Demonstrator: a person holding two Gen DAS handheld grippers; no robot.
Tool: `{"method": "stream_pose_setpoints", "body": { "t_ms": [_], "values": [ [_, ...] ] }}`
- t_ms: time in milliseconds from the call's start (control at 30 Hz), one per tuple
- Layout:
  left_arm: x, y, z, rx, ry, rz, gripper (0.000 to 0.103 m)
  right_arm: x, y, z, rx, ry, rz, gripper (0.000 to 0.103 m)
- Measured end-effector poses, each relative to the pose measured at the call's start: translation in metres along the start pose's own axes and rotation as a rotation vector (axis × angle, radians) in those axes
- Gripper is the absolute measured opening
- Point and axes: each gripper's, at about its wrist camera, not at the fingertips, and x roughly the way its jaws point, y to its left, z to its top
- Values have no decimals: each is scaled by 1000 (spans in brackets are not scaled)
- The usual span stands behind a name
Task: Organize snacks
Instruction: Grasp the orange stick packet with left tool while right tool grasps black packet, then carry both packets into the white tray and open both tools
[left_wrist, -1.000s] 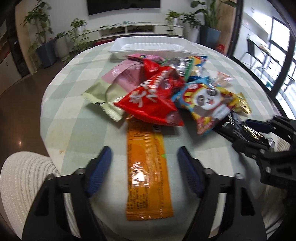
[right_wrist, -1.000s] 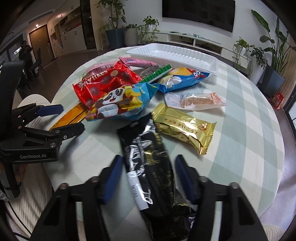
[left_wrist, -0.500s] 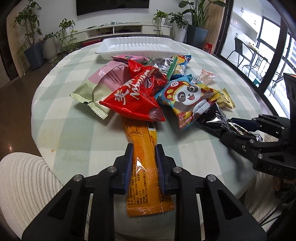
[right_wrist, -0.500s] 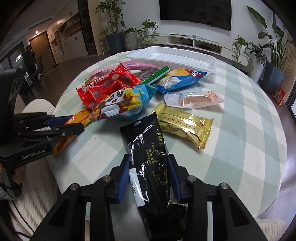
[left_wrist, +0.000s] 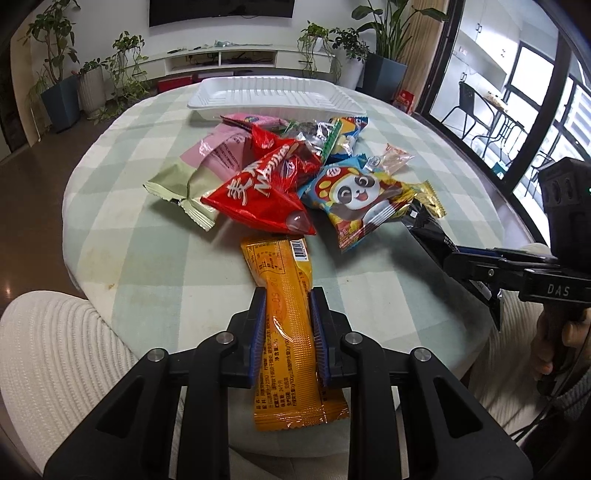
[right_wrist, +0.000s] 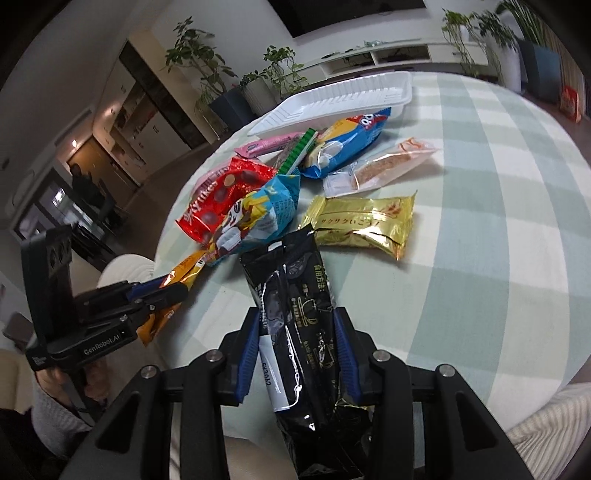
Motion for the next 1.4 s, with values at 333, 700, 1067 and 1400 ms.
{"method": "stream_pose_setpoints", "body": {
  "t_ms": [333,700,1067,1400],
  "values": [
    [-34,-3,12,14,-50,-57,21,-23,-15,0,163,-32,201,42],
    [-62,-5,41,29,-106,-106,21,-39,-27,23,250,-79,335,42],
    [-34,20,104,7,-99,-133,21,-26,-44,80,326,-101,417,42],
    [21,50,196,2,-77,-138,21,12,-69,171,371,-144,441,42]
  ]
}}
